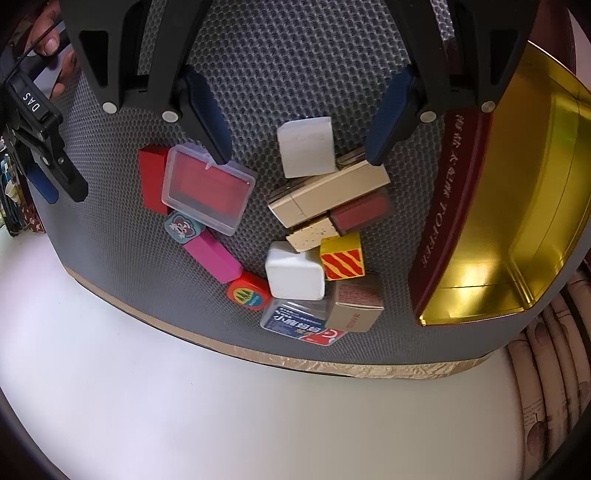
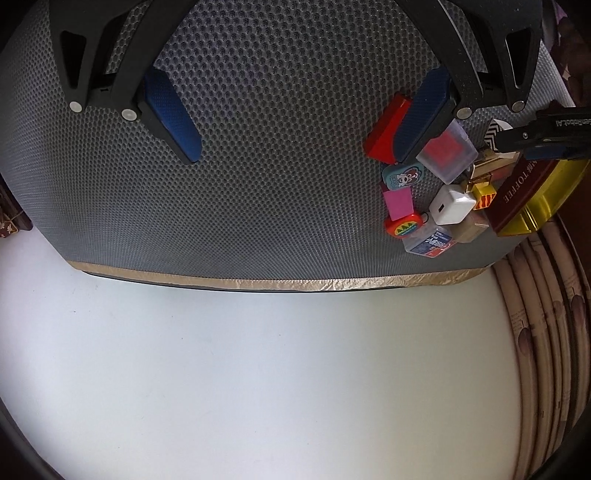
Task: Organize rigid objects
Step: 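Reach the left tool to the white square block and close on it, then lift the white block with the left tool while the right tool grasps the red rectangular block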
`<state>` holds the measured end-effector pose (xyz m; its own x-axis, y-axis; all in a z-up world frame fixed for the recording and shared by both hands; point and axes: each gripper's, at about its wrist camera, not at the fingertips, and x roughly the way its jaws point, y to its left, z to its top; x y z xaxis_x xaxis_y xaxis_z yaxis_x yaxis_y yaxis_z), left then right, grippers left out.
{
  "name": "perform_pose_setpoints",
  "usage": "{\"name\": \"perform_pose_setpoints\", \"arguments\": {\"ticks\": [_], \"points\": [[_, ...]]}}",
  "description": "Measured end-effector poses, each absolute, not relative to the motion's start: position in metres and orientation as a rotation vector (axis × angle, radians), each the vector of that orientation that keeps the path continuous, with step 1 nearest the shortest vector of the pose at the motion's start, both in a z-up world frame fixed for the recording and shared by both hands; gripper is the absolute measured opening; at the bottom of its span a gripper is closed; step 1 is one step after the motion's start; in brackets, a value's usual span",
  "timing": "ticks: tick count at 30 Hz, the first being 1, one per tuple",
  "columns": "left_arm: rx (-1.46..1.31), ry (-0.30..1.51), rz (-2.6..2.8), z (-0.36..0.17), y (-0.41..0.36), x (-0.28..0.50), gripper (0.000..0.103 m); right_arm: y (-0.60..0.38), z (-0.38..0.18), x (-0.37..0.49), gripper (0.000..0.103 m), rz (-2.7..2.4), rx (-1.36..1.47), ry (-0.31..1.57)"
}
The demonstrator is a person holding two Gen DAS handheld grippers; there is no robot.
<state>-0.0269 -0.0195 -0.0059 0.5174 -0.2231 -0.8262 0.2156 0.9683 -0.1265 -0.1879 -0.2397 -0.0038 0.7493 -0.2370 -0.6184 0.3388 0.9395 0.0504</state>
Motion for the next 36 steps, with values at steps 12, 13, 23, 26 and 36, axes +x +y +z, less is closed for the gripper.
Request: {"name": "perform_pose_setpoints", "arguments": {"ticks": [12,13,23,26,36], "points": [[0.032,1.046,-0.268,-0.028,-0.024,-0.021,0.03,-0.24,-0.006,-0.185,0.103,-0.322,0.16,0.667],[0.019,1.041,-0.274,-0.028,-0.022,-0.022,0.03,-0.241,-0.007,-0.185,0.103,-0.322,0.161,0.67],[0.012,1.033,-0.309,-0.02,-0.026,-0.035,0.03,-0.244,-0.012,-0.183,0.103,-0.314,0.176,0.693],[-0.007,1.031,-0.314,-0.014,-0.025,-0.043,0.03,-0.243,-0.012,-0.182,0.103,-0.311,0.175,0.693],[-0.068,1.064,-0.37,0.0,-0.02,-0.06,0.03,-0.216,-0.012,-0.181,0.101,-0.201,0.121,0.728]]}}
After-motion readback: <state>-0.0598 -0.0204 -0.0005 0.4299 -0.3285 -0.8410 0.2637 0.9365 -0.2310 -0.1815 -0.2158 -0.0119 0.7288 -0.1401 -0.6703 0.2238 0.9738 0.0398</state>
